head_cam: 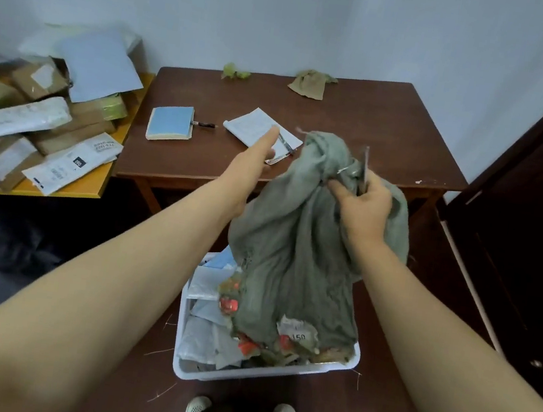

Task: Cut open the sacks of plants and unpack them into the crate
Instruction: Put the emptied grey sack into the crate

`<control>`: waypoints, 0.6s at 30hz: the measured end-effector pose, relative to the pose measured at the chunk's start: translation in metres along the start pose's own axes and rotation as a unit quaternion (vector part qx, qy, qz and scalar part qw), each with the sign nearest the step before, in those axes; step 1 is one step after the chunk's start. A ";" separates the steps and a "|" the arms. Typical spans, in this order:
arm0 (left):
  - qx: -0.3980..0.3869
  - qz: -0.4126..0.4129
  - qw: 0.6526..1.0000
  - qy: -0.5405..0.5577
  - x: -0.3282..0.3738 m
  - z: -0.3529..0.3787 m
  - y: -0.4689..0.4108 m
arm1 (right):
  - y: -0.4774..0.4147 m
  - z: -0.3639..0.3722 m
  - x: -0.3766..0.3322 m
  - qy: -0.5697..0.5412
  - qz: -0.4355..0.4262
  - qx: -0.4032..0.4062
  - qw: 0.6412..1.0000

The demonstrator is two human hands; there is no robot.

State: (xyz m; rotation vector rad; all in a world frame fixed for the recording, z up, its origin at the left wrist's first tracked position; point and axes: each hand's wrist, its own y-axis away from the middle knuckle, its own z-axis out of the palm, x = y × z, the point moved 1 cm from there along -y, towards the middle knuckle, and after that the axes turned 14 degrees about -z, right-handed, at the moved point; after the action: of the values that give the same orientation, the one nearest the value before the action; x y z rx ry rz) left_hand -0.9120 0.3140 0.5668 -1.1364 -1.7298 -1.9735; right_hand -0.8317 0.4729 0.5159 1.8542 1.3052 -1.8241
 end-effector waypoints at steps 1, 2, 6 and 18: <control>0.069 0.000 0.998 -0.002 -0.008 -0.004 -0.001 | -0.003 -0.004 0.004 -0.007 0.030 0.052 0.998; 0.109 -0.027 0.994 0.001 -0.021 -0.006 -0.004 | -0.007 -0.008 0.005 -0.007 0.050 0.093 0.994; -0.147 -0.288 0.932 0.164 -0.097 0.017 0.004 | -0.012 -0.005 0.002 -0.009 0.076 0.138 0.987; -0.167 -0.321 0.900 0.244 -0.091 0.042 -0.045 | 0.018 -0.029 0.016 -0.081 0.335 -0.134 0.929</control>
State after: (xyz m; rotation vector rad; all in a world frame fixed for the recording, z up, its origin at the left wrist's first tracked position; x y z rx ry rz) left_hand -0.8672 0.3387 0.4701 -0.0583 -1.6347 -2.7109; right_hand -0.8019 0.4896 0.5003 1.6698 0.6878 -1.3215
